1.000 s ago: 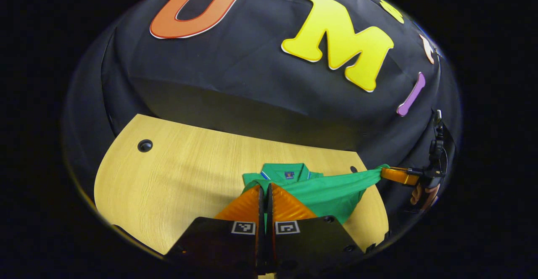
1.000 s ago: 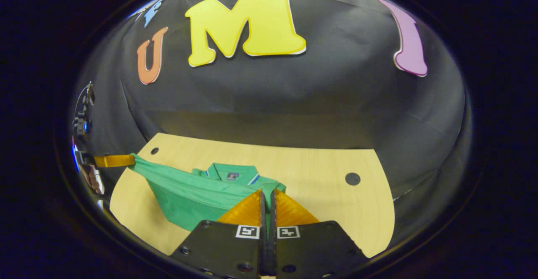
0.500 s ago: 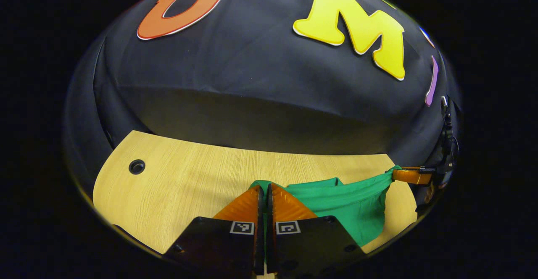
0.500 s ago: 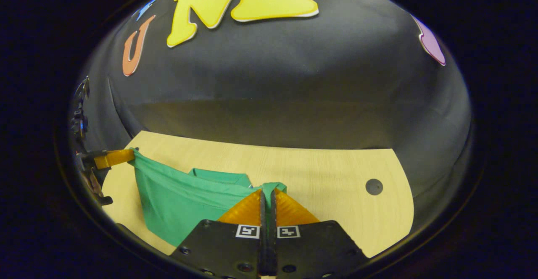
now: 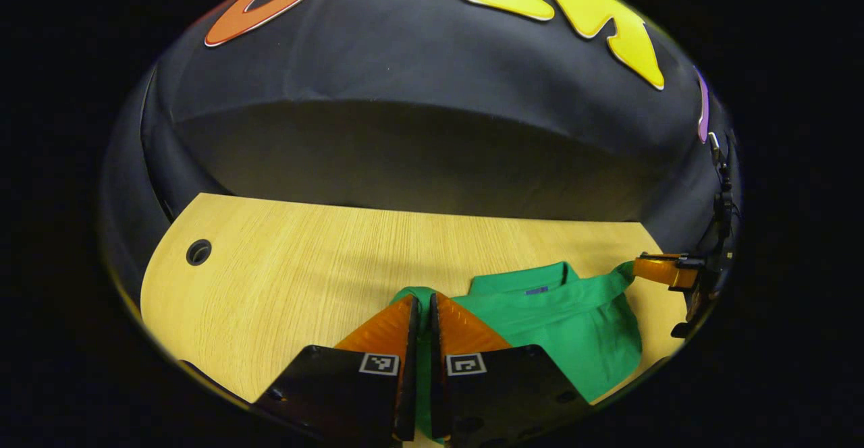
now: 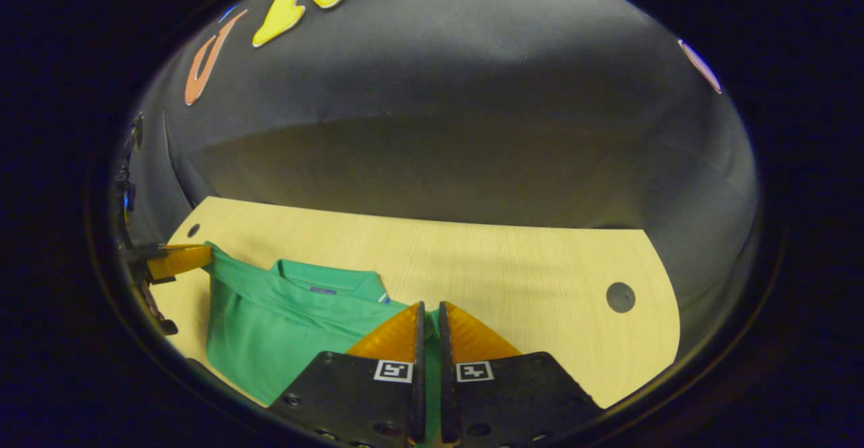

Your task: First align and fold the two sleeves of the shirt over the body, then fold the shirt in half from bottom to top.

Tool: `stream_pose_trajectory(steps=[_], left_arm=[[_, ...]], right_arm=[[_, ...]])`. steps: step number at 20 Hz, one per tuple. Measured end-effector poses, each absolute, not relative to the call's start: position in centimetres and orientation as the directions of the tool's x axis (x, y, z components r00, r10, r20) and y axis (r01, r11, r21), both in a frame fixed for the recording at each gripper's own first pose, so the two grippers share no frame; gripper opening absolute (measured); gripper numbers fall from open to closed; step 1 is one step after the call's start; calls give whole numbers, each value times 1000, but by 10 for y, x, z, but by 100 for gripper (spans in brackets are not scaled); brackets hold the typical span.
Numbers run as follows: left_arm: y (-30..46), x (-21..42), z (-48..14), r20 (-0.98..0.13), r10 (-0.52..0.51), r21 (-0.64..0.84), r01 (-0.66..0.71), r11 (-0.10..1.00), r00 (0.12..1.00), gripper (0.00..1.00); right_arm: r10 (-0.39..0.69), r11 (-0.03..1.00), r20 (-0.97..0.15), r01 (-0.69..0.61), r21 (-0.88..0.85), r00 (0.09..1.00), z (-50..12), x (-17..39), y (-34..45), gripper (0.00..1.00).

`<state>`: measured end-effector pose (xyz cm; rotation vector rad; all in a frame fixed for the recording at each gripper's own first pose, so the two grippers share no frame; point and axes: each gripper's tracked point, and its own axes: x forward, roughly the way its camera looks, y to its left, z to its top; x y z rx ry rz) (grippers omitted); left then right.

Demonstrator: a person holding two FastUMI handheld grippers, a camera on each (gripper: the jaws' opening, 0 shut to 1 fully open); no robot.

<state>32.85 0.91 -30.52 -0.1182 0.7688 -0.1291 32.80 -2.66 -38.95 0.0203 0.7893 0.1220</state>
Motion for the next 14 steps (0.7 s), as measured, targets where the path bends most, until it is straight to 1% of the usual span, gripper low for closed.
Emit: stream_pose_trajectory(steps=[1, 3, 6, 7, 8, 10, 12, 14], left_arm=[[12, 326, -307, -695, -155, -148, 72, 986, 702, 12], [18, 320, -307, -708, -131, -122, 63, 991, 694, 21], [32, 318, -293, -686, -75, -82, 25, 996, 723, 100], [33, 317, -284, -674, -69, -82, 19, 996, 736, 100], [33, 315, -274, -659, -66, -85, 13, 996, 749, 100], [34, 309, -247, -622, -54, -90, -2, 996, 781, 100], [39, 303, -210, -568, -25, -94, -35, 995, 822, 100], [42, 287, -169, -521, -14, -121, -57, 991, 853, 100]], right_arm=[[120, 992, -711, -102, 68, 693, -389, 326, -29, 10], [104, 994, -709, -93, 54, 698, -386, 320, -34, 29], [106, 994, -684, -86, 63, 722, -372, 309, -32, 63], [102, 995, -665, -81, 63, 740, -362, 306, -31, 75], [93, 996, -652, -76, 53, 752, -355, 300, -32, 89], [79, 997, -622, -73, 36, 779, -333, 288, -30, 98], [83, 996, -584, -78, 34, 807, -303, 274, -26, 97], [88, 996, -534, -80, 38, 841, -266, 257, -23, 99]])
